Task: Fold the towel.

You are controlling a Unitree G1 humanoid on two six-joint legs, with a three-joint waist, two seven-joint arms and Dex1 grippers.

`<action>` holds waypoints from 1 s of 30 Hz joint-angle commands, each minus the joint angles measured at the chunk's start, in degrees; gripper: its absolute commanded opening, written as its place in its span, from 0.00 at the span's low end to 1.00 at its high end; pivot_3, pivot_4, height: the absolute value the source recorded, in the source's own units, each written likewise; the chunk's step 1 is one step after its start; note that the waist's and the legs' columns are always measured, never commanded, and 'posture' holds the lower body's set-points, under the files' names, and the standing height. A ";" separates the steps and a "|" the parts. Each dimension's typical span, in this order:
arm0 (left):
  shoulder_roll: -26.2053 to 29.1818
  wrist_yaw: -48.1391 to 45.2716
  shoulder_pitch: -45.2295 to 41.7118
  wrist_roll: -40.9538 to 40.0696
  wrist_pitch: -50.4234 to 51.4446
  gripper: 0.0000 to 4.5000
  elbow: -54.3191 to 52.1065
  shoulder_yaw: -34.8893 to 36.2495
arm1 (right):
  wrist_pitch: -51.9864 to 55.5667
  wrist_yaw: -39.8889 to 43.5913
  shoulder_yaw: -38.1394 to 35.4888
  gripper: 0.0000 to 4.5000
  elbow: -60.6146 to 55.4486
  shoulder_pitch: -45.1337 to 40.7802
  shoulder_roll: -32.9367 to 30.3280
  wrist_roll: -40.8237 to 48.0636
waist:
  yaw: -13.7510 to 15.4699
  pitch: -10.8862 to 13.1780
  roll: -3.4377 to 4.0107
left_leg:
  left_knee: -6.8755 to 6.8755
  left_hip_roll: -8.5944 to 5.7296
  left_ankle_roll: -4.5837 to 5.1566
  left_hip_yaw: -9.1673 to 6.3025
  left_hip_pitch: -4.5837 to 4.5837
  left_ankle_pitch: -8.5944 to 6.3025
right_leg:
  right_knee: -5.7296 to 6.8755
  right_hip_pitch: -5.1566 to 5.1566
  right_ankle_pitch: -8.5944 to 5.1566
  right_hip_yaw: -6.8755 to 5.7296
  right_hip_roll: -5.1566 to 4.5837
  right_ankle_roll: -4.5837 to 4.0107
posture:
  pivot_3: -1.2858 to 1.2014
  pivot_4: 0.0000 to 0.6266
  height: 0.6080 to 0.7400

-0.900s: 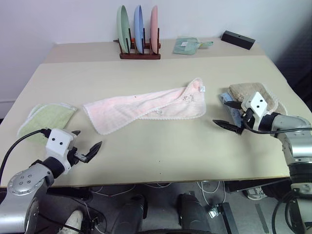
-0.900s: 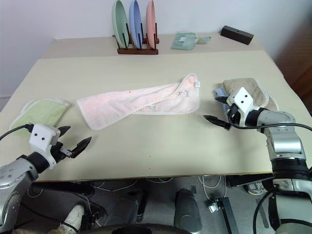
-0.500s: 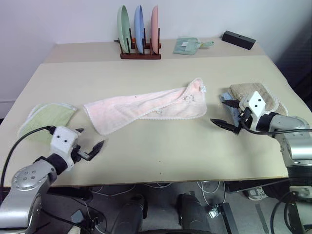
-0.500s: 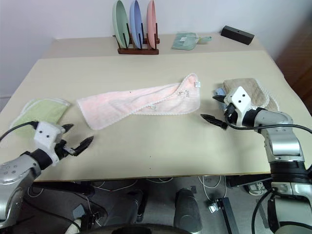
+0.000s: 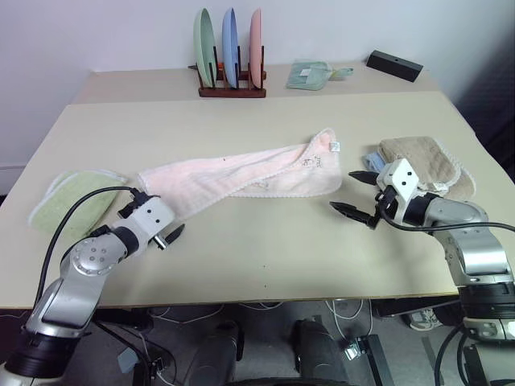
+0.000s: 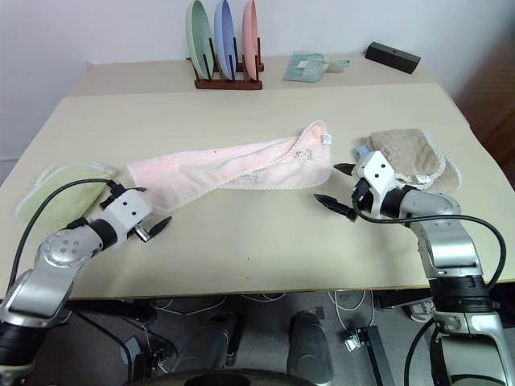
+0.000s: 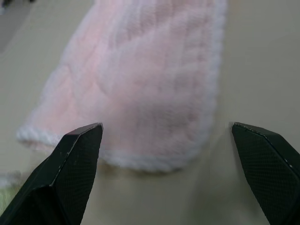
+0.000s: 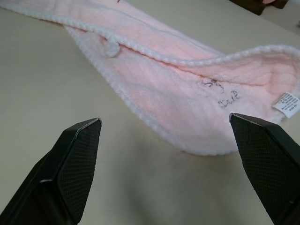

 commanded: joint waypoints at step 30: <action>2.10 -5.72 21.42 -3.07 -17.53 0.01 -5.16 17.21 | -49.97 -25.15 28.32 1.00 52.81 -43.56 5.99 -42.83 | -0.60 0.06 -0.08 | -0.19 0.01 -0.02 0.25 -0.11 0.02 | 0.08 -0.40 0.02 0.21 0.03 -0.02 | 0.52 0.24 1.00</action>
